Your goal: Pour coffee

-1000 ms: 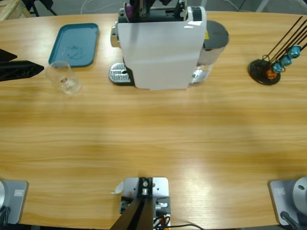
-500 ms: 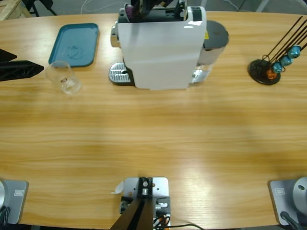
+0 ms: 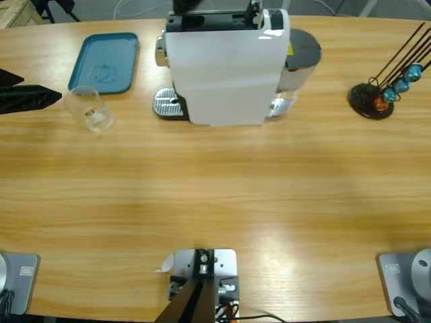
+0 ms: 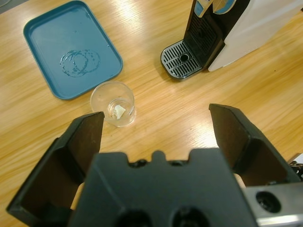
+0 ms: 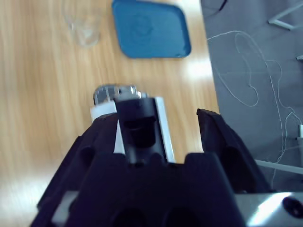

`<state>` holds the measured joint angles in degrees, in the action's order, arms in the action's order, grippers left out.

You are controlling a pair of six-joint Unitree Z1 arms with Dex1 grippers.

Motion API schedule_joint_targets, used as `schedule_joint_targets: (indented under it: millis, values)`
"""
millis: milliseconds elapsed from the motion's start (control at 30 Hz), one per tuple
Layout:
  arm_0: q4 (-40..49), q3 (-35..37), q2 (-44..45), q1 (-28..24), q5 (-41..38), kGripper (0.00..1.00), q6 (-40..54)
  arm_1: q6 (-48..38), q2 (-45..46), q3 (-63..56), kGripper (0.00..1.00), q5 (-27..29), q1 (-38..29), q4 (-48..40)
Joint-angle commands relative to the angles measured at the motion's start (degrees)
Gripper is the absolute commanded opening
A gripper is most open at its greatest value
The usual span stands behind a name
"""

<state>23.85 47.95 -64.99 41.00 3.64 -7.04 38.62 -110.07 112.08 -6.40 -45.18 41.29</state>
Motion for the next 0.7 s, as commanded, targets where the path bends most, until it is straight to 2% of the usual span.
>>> schedule_joint_targets:
  millis: [33,67,100,233,367,433,533,567,600,700]
  values:
    - [0.6,-1.8,-1.3,0.5,-0.9,0.968,0.4,-10.4,13.5,2.3,0.274,1.8,-4.5,6.6]
    - [0.6,-1.8,-1.3,0.6,-0.9,0.968,0.4,-11.0,15.7,1.8,0.022,1.8,-4.5,7.1]
    - [0.6,-1.8,-1.4,0.7,-0.9,0.968,0.4,-11.3,18.4,1.0,0.000,2.3,-4.5,7.1]
    - [0.6,-1.8,-1.2,0.9,-0.9,0.968,0.4,-13.8,24.9,-7.5,0.000,11.1,-4.5,4.6]
    - [0.7,-1.9,-0.5,1.0,-0.9,0.968,0.4,-22.6,27.4,-17.0,0.000,13.8,-3.0,0.4]
    - [0.7,-1.9,-0.5,1.0,-0.9,0.968,0.4,-24.6,27.6,-22.5,0.000,21.7,-3.0,-5.4]
    - [0.7,-1.9,-0.7,1.0,-0.9,0.968,0.4,-23.4,25.5,-32.2,0.000,35.6,-4.4,-19.3]
    - [0.7,-1.9,-0.7,1.0,-0.9,0.968,0.4,-22.9,24.4,-33.9,0.000,38.7,-5.2,-22.6]
    - [0.7,-1.9,-0.7,1.0,-0.9,0.968,0.4,-22.3,22.8,-35.1,0.000,41.1,-6.1,-25.9]
    - [0.6,-1.9,-1.0,1.0,-0.9,0.968,0.4,-20.4,18.6,-35.2,0.000,43.1,-8.5,-29.4]
